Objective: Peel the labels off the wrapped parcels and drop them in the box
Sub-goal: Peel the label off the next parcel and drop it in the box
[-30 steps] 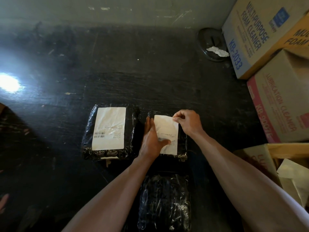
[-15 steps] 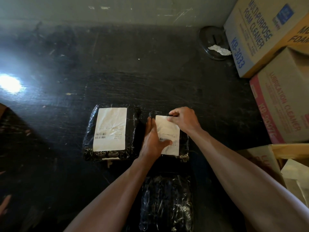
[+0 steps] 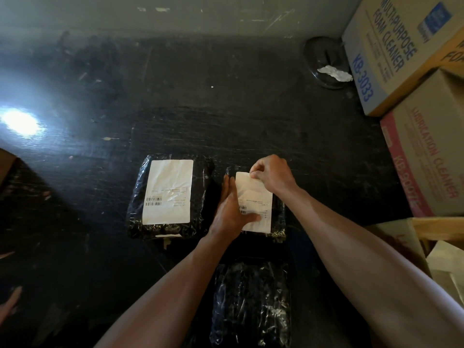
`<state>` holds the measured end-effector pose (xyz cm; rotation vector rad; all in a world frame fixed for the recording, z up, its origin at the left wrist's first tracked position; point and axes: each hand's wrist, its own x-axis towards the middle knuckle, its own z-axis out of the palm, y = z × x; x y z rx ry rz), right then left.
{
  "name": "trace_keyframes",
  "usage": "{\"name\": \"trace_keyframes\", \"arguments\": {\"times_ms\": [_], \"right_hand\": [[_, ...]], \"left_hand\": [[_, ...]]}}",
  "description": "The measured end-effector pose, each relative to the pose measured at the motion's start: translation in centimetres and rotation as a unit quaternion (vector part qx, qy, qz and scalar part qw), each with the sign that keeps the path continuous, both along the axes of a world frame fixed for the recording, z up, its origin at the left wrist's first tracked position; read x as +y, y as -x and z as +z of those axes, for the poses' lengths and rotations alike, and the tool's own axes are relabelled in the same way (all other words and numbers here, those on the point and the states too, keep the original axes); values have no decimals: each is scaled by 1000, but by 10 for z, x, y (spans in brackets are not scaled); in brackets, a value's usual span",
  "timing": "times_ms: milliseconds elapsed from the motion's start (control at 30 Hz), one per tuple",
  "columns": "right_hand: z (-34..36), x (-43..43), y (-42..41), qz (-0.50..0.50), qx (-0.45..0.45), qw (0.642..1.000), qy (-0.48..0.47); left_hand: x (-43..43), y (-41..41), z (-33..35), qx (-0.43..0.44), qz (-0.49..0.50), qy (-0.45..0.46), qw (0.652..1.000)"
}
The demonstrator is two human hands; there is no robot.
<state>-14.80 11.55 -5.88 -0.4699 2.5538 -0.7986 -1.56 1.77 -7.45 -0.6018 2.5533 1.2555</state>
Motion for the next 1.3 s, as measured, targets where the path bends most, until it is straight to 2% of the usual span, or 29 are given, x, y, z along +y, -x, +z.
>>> {"name": "trace_keyframes", "arguments": {"times_ms": [467,700,967,1300], "right_hand": [[1,15,-14,14,22,998,56],[0,9,-15,11,40,998,39],[7,-7,-12,56,10,998,-1],[1,-12,-11,-18,7,999,28]], "left_hand": [[0,-1,3,11,6,0,1000],[-9,-12,4,-3,-9,-6,1000],[-7,-17,9,11,-7,-24,1000],[-4,-12,11,-21,-2,5,1000]]}}
